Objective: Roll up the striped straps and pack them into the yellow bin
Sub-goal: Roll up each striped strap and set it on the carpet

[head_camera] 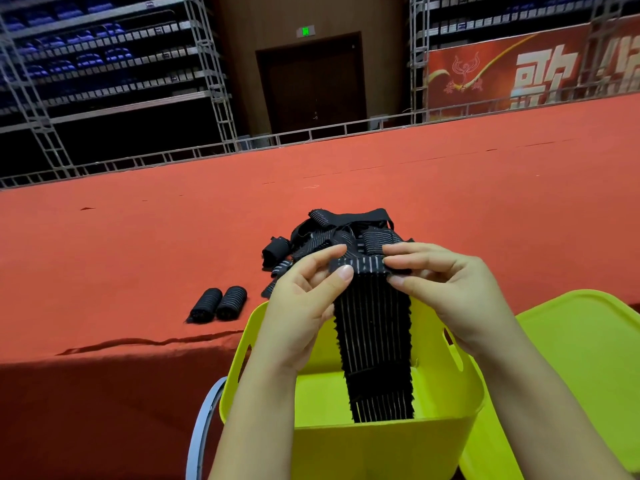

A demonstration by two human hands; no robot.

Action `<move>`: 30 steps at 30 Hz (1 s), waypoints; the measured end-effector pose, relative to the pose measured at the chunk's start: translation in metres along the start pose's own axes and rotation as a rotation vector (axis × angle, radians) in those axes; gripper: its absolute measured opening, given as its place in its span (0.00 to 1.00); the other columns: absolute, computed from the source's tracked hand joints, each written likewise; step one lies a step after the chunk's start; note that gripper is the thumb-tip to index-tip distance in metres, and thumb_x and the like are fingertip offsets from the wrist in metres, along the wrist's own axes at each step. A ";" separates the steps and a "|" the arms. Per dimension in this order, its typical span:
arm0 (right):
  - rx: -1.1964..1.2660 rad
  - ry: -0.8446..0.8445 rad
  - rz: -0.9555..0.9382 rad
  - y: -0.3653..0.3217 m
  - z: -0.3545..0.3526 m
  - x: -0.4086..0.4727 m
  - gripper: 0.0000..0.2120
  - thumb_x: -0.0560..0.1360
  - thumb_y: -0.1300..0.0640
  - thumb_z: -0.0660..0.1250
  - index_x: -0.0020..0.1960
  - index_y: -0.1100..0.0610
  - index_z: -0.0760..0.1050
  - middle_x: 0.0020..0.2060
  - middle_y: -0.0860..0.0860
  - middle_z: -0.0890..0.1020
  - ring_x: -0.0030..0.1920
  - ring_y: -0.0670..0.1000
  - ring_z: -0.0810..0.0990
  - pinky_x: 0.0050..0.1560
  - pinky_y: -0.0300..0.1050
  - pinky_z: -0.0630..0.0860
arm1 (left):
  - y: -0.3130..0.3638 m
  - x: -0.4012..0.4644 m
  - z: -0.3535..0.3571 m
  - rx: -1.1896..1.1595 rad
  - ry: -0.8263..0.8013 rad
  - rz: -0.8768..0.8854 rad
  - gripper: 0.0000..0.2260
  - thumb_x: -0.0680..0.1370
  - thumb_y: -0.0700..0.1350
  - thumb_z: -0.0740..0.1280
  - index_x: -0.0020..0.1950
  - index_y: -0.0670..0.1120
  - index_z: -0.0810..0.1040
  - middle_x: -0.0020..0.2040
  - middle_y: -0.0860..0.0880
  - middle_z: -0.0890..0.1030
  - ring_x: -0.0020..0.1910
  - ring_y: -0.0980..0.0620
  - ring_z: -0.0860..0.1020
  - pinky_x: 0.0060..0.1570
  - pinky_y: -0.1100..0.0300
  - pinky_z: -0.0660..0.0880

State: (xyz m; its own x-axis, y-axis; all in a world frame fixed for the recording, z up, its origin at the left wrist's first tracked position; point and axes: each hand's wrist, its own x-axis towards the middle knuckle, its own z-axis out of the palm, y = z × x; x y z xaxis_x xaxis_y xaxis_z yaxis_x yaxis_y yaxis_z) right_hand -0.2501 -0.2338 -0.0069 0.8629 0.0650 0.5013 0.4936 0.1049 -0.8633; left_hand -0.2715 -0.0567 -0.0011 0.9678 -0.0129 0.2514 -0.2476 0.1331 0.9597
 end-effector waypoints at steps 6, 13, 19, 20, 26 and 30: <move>0.108 -0.012 0.038 -0.002 -0.001 -0.002 0.09 0.66 0.69 0.72 0.44 0.58 0.83 0.47 0.47 0.85 0.44 0.42 0.83 0.44 0.32 0.76 | -0.002 0.003 0.003 0.012 0.023 0.053 0.15 0.75 0.31 0.67 0.56 0.47 0.79 0.48 0.49 0.85 0.49 0.53 0.82 0.51 0.56 0.78; 0.031 -0.054 0.101 0.003 -0.003 -0.002 0.13 0.72 0.69 0.69 0.51 0.54 0.79 0.42 0.49 0.85 0.43 0.43 0.82 0.42 0.35 0.77 | -0.008 0.006 0.001 0.025 0.024 0.093 0.15 0.71 0.30 0.71 0.48 0.49 0.83 0.46 0.47 0.85 0.49 0.49 0.82 0.49 0.55 0.77; -0.039 -0.050 0.023 0.004 0.000 -0.002 0.11 0.73 0.70 0.68 0.46 0.54 0.80 0.41 0.49 0.85 0.43 0.44 0.82 0.46 0.38 0.78 | -0.011 0.007 0.001 0.006 -0.001 0.060 0.12 0.67 0.38 0.72 0.45 0.53 0.84 0.46 0.49 0.84 0.49 0.50 0.81 0.50 0.54 0.76; -0.043 -0.031 0.012 0.005 0.000 -0.002 0.11 0.72 0.69 0.69 0.46 0.54 0.80 0.42 0.50 0.85 0.43 0.45 0.82 0.47 0.39 0.78 | -0.012 0.006 0.001 0.015 -0.017 0.037 0.11 0.68 0.40 0.71 0.46 0.53 0.84 0.46 0.50 0.84 0.49 0.51 0.81 0.50 0.53 0.75; -0.149 0.060 -0.126 0.009 0.003 -0.003 0.13 0.71 0.70 0.70 0.44 0.52 0.80 0.44 0.48 0.84 0.46 0.46 0.82 0.50 0.40 0.77 | -0.010 0.002 0.002 0.070 -0.088 -0.085 0.11 0.73 0.55 0.70 0.51 0.52 0.82 0.50 0.49 0.84 0.47 0.50 0.82 0.41 0.59 0.77; -0.162 0.008 -0.236 0.010 0.005 -0.008 0.18 0.70 0.72 0.69 0.41 0.48 0.79 0.46 0.46 0.84 0.52 0.47 0.82 0.55 0.37 0.76 | -0.008 0.001 0.006 0.024 -0.014 -0.048 0.13 0.70 0.55 0.67 0.48 0.50 0.82 0.44 0.51 0.83 0.40 0.54 0.80 0.35 0.61 0.73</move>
State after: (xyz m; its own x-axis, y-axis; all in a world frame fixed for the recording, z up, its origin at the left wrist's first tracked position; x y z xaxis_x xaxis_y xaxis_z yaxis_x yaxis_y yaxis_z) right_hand -0.2530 -0.2285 -0.0193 0.7222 0.0502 0.6899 0.6916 -0.0436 -0.7209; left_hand -0.2685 -0.0639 -0.0081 0.9778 -0.0322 0.2069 -0.2024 0.1080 0.9733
